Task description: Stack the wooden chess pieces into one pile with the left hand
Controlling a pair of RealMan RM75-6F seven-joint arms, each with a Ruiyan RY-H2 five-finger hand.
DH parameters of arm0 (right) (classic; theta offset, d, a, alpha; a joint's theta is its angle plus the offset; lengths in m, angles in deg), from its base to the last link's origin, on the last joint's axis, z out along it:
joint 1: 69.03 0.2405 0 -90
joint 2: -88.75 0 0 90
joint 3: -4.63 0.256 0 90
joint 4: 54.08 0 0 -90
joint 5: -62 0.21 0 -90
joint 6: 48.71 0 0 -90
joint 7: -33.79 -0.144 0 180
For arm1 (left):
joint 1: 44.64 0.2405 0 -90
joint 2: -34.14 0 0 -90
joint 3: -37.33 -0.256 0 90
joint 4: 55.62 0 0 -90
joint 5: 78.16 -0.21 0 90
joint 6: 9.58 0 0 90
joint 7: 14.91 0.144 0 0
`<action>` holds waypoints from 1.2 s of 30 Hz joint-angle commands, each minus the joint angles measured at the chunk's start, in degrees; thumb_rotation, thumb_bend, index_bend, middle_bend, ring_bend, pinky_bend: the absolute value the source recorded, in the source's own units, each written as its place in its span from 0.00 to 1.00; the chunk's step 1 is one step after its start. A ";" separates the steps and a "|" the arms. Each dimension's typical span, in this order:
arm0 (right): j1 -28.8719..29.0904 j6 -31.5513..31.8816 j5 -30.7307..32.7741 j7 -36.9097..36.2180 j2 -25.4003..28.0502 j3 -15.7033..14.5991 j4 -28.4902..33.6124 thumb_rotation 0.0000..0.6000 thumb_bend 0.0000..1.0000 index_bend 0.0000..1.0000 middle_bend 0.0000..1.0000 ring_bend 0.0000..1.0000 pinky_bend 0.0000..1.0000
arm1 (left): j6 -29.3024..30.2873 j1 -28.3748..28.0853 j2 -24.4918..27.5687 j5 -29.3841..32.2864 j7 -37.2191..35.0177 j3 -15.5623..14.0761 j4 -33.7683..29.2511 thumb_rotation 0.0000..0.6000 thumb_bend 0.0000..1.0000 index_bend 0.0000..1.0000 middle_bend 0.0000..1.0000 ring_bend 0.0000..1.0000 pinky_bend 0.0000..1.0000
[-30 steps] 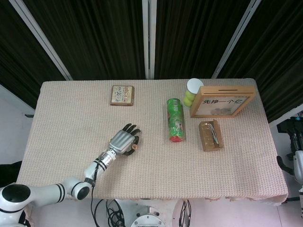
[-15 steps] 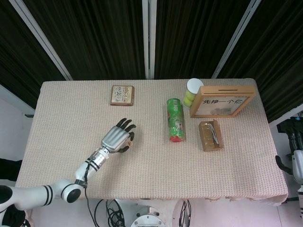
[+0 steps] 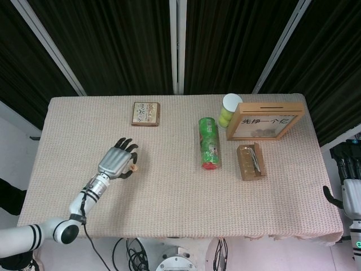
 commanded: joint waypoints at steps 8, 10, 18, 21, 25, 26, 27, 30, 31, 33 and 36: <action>0.11 -0.53 0.44 0.49 -0.18 -0.12 -0.20 1.00 0.27 0.00 0.00 0.00 0.00 | -0.78 -0.36 -1.71 -0.96 -2.14 -0.30 3.43 1.00 0.28 0.48 0.16 0.00 0.04; 0.14 -0.56 0.39 0.58 -0.16 -0.16 -0.23 1.00 0.27 0.00 0.00 0.00 0.00 | -0.94 -0.47 -1.85 -0.98 -2.20 -0.34 3.68 1.00 0.28 0.48 0.16 0.00 0.04; 0.08 -0.55 0.55 0.52 -0.06 -0.16 -0.22 1.00 0.27 0.00 0.00 0.00 0.00 | -1.34 -0.56 -2.73 -0.72 -2.74 -0.57 5.13 1.00 0.28 0.47 0.16 0.00 0.04; 0.09 -0.16 0.18 0.20 -0.16 -0.08 -0.46 1.00 0.27 0.00 0.00 0.00 0.00 | -1.37 -0.51 -2.76 -0.76 -2.96 -0.65 5.42 1.00 0.28 0.46 0.16 0.00 0.04; 0.15 -0.04 -0.15 0.20 -0.37 -0.18 -0.70 1.00 0.27 0.00 0.00 0.00 0.00 | -1.33 -0.41 -2.71 -0.72 -3.15 -0.69 5.56 1.00 0.28 0.45 0.16 0.00 0.04; 0.18 -0.07 -0.16 0.25 -0.42 -0.19 -0.73 1.00 0.27 0.00 0.00 0.00 0.00 | -1.44 -0.42 -2.64 -0.65 -3.14 -0.73 5.53 1.00 0.28 0.44 0.16 0.00 0.04; 0.20 -0.07 -0.16 0.25 -0.45 -0.17 -0.73 1.00 0.27 0.00 0.00 0.00 0.00 | -1.51 -0.43 -2.60 -0.61 -3.15 -0.76 5.49 1.00 0.28 0.44 0.16 0.00 0.04; 0.22 -0.05 -0.10 0.24 -0.45 -0.12 -0.73 1.00 0.27 0.00 0.00 0.00 0.00 | -1.33 -0.37 -2.55 -0.71 -3.19 -0.78 5.38 1.00 0.28 0.44 0.16 0.00 0.04; 0.21 -0.02 -0.08 0.24 -0.45 -0.10 -0.73 1.00 0.27 0.00 0.00 0.00 0.00 | -1.22 -0.33 -2.51 -0.77 -3.23 -0.76 5.31 1.00 0.28 0.44 0.16 0.00 0.04; 0.18 0.07 -0.05 0.18 -0.41 -0.06 -0.72 1.00 0.27 0.00 0.00 0.00 0.00 | -0.78 -0.21 -2.27 -0.92 -3.28 -0.63 4.98 1.00 0.28 0.41 0.15 0.00 0.04; 0.10 0.18 0.00 0.13 -0.31 -0.04 -0.70 1.00 0.27 0.00 0.00 0.00 0.00 | 0.53 0.18 -1.29 -1.48 -3.23 -0.36 3.31 1.00 0.28 0.36 0.15 0.00 0.04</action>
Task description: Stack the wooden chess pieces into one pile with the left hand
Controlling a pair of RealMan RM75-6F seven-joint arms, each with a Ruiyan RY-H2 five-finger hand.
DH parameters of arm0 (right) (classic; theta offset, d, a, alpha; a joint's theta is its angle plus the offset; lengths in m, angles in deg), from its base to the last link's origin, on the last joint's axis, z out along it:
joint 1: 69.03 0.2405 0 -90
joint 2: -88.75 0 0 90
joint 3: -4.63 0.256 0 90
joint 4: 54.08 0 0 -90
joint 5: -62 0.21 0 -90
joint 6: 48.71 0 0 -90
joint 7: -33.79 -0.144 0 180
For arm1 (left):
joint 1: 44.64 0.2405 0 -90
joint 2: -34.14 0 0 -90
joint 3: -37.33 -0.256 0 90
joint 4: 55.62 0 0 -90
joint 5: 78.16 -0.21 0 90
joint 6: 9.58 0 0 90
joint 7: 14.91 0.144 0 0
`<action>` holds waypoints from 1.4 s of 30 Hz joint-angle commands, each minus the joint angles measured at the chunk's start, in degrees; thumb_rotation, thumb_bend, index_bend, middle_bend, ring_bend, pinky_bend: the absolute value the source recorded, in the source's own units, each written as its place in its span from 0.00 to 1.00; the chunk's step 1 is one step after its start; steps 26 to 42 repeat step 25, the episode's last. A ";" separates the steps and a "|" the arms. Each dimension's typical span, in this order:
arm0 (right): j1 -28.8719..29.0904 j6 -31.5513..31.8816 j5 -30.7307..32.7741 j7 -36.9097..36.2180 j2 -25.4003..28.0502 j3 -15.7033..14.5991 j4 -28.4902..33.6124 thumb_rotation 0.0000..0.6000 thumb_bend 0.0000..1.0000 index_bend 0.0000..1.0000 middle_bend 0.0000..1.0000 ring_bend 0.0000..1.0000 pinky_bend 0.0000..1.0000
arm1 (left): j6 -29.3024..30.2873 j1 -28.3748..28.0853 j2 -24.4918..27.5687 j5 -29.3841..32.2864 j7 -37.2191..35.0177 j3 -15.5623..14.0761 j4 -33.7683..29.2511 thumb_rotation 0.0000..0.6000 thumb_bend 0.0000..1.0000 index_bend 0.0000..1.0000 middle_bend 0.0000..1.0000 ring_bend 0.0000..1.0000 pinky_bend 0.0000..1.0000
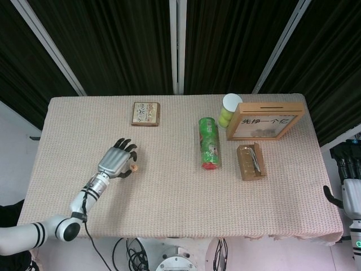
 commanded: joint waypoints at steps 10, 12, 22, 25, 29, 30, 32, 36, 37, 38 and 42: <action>-0.01 1.02 -3.32 0.45 0.77 -1.26 0.23 1.00 0.27 0.00 0.00 0.00 0.00 | 21.04 10.35 5.42 -9.56 0.51 -2.20 -6.06 1.00 0.28 0.19 0.12 0.00 0.04; 0.11 0.88 -4.73 0.89 1.02 -2.06 -0.25 1.00 0.27 0.00 0.00 0.00 0.00 | 27.19 14.10 5.23 -12.49 -0.59 -3.70 -3.52 1.00 0.27 0.12 0.09 0.00 0.04; 1.56 -0.41 -9.08 1.42 1.02 -4.03 -0.12 1.00 0.25 0.00 0.00 0.00 0.00 | 39.33 28.89 5.95 -15.59 -10.93 -9.81 5.11 1.00 0.25 0.05 0.02 0.00 0.04; 1.88 -0.36 -9.10 1.88 0.32 -3.80 -0.09 1.00 0.25 0.00 0.00 0.00 0.00 | 39.15 30.29 6.44 -15.26 -11.97 -9.61 5.80 1.00 0.25 0.05 0.02 0.00 0.04; 1.88 -0.36 -9.10 1.88 0.32 -3.80 -0.09 1.00 0.25 0.00 0.00 0.00 0.00 | 39.15 30.29 6.44 -15.26 -11.97 -9.61 5.80 1.00 0.25 0.05 0.02 0.00 0.04; 1.88 -0.36 -9.10 1.88 0.32 -3.80 -0.09 1.00 0.25 0.00 0.00 0.00 0.00 | 39.15 30.29 6.44 -15.26 -11.97 -9.61 5.80 1.00 0.25 0.05 0.02 0.00 0.04; 1.88 -0.36 -9.10 1.88 0.32 -3.80 -0.09 1.00 0.25 0.00 0.00 0.00 0.00 | 39.15 30.29 6.44 -15.26 -11.97 -9.61 5.80 1.00 0.25 0.05 0.02 0.00 0.04; 1.88 -0.36 -9.10 1.88 0.32 -3.80 -0.09 1.00 0.25 0.00 0.00 0.00 0.00 | 39.15 30.29 6.44 -15.26 -11.97 -9.61 5.80 1.00 0.25 0.05 0.02 0.00 0.04; 1.88 -0.36 -9.10 1.88 0.32 -3.80 -0.09 1.00 0.25 0.00 0.00 0.00 0.00 | 39.15 30.29 6.44 -15.26 -11.97 -9.61 5.80 1.00 0.25 0.05 0.02 0.00 0.04; 1.88 -0.36 -9.10 1.88 0.32 -3.80 -0.09 1.00 0.25 0.00 0.00 0.00 0.00 | 39.15 30.29 6.44 -15.26 -11.97 -9.61 5.80 1.00 0.25 0.05 0.02 0.00 0.04; 1.88 -0.36 -9.10 1.88 0.32 -3.80 -0.09 1.00 0.25 0.00 0.00 0.00 0.00 | 39.15 30.29 6.44 -15.26 -11.97 -9.61 5.80 1.00 0.25 0.05 0.02 0.00 0.04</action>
